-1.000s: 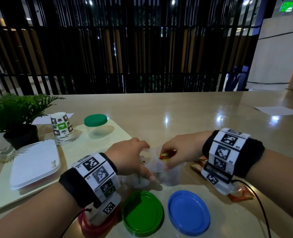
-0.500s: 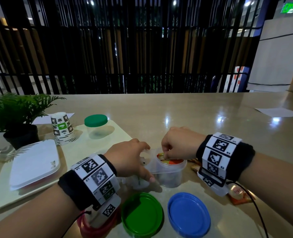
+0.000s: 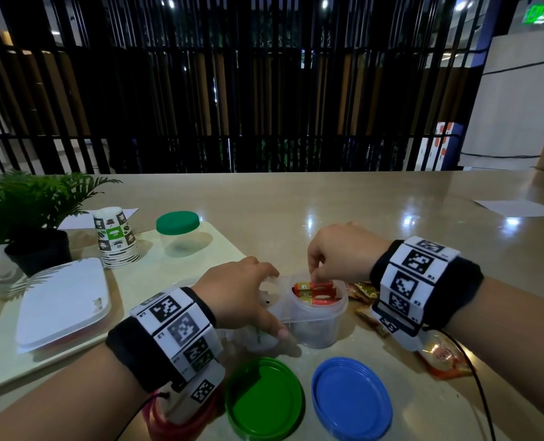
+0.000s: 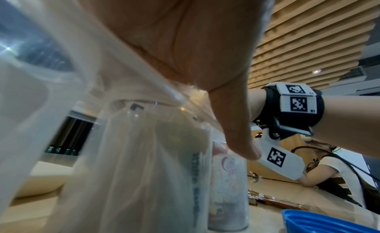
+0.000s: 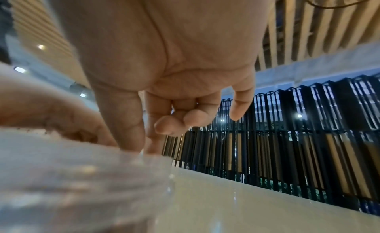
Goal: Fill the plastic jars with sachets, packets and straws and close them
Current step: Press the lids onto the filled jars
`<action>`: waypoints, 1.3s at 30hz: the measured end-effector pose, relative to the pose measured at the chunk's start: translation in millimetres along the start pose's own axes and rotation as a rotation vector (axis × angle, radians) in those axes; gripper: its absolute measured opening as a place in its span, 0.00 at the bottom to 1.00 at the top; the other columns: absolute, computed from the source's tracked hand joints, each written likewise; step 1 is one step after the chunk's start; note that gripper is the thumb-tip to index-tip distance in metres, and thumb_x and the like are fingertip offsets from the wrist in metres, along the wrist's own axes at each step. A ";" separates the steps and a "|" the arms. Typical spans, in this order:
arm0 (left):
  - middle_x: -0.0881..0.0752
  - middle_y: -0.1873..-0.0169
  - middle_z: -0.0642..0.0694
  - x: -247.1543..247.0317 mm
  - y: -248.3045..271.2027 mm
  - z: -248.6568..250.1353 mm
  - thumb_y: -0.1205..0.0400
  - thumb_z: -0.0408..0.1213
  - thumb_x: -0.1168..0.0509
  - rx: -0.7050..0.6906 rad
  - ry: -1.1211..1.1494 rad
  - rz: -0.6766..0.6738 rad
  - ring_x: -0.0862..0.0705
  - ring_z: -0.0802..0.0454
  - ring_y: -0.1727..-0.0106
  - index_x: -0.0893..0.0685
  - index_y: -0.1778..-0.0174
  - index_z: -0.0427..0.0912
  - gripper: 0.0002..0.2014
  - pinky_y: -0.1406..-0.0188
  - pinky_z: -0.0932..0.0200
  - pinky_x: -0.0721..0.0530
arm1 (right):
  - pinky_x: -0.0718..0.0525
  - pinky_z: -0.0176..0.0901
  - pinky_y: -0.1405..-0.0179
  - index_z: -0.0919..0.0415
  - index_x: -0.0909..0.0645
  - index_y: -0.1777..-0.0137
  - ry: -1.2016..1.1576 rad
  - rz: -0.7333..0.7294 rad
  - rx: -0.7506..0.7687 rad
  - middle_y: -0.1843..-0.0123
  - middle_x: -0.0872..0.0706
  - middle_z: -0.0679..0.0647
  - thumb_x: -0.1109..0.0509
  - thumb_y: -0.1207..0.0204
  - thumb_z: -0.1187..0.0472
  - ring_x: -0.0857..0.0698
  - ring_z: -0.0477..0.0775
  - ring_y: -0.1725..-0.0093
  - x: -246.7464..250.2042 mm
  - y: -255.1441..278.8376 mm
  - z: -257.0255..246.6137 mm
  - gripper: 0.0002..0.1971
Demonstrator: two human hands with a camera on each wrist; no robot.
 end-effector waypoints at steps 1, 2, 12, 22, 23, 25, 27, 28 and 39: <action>0.26 0.27 0.54 0.1 0.2 -0.1 0.38 0.65 0.23 -0.002 -0.003 0.001 0.25 0.52 0.30 0.34 0.21 0.55 0.50 0.33 0.54 0.24 | 0.31 0.51 0.38 0.48 0.14 0.56 0.068 -0.014 0.006 0.59 0.15 0.42 0.28 0.25 0.47 0.19 0.46 0.53 -4.1 -0.9 -2.9 0.07; 0.26 0.27 0.54 0.1 0.0 -0.1 0.38 0.66 0.23 -0.004 -0.007 0.002 0.24 0.52 0.30 0.34 0.21 0.55 0.50 0.33 0.54 0.23 | 0.30 0.52 0.38 0.48 0.14 0.56 0.109 -0.027 0.010 0.58 0.14 0.43 0.29 0.25 0.47 0.19 0.48 0.52 -7.4 -1.9 -4.9 0.07; 0.26 0.26 0.53 0.0 2.0 -0.2 0.37 0.66 0.24 0.002 0.005 0.013 0.25 0.52 0.29 0.36 0.20 0.53 0.52 0.33 0.56 0.25 | 0.28 0.52 0.38 0.51 0.17 0.65 0.020 -0.099 -0.018 0.64 0.15 0.44 0.29 0.24 0.52 0.18 0.47 0.57 -10.1 -0.3 -4.4 0.09; 0.34 0.19 0.48 3.1 5.2 -8.2 0.35 0.58 0.21 -0.006 0.228 0.015 0.32 0.53 0.22 0.47 0.15 0.48 0.58 0.28 0.61 0.31 | 0.25 0.48 0.40 0.50 0.12 0.57 -0.051 -0.117 -0.045 0.58 0.12 0.43 0.26 0.26 0.52 0.18 0.45 0.52 0.0 -0.9 0.8 0.04; 0.34 0.19 0.48 5.1 5.9 -9.4 0.34 0.57 0.21 -0.007 0.232 0.020 0.32 0.53 0.21 0.47 0.15 0.48 0.57 0.28 0.61 0.32 | 0.24 0.48 0.40 0.50 0.12 0.57 -0.024 -0.134 -0.048 0.59 0.12 0.43 0.26 0.25 0.53 0.17 0.45 0.53 -3.2 -1.1 0.2 0.04; 0.34 0.20 0.49 9.8 7.6 -14.4 0.33 0.57 0.21 -0.003 0.200 0.028 0.32 0.53 0.22 0.46 0.15 0.48 0.55 0.28 0.61 0.32 | 0.24 0.48 0.41 0.51 0.13 0.59 0.008 -0.151 -0.044 0.61 0.13 0.43 0.28 0.25 0.54 0.17 0.46 0.54 -6.8 -1.2 -0.6 0.04; 0.31 0.21 0.51 14.3 10.3 -22.7 0.32 0.57 0.22 0.015 0.157 0.021 0.30 0.54 0.24 0.43 0.16 0.49 0.52 0.28 0.60 0.31 | 0.24 0.48 0.42 0.51 0.13 0.59 -0.007 -0.151 -0.043 0.62 0.13 0.42 0.28 0.25 0.52 0.17 0.46 0.55 -4.0 -0.3 0.0 0.05; 0.30 0.22 0.52 15.9 12.0 -27.5 0.32 0.57 0.22 0.028 0.142 0.015 0.29 0.54 0.25 0.41 0.17 0.50 0.51 0.29 0.60 0.30 | 0.24 0.47 0.43 0.51 0.13 0.58 -0.042 -0.139 -0.043 0.61 0.13 0.42 0.27 0.25 0.50 0.17 0.45 0.55 -0.3 0.1 -0.3 0.06; 0.19 0.36 0.55 16.2 15.1 -42.4 0.37 0.56 0.19 0.048 0.113 0.047 0.21 0.55 0.37 0.29 0.34 0.54 0.38 0.37 0.56 0.21 | 0.16 0.44 0.52 0.54 0.13 0.52 -0.113 -0.171 0.140 0.58 0.13 0.47 0.29 0.25 0.45 0.16 0.47 0.55 12.6 -12.1 -77.8 0.13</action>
Point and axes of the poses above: each hand's wrist, its own y-axis away from the middle knuckle, its own x-axis out of the back of the hand, z = x × y, the point moved 2 cm from there along -y, towards the middle knuckle
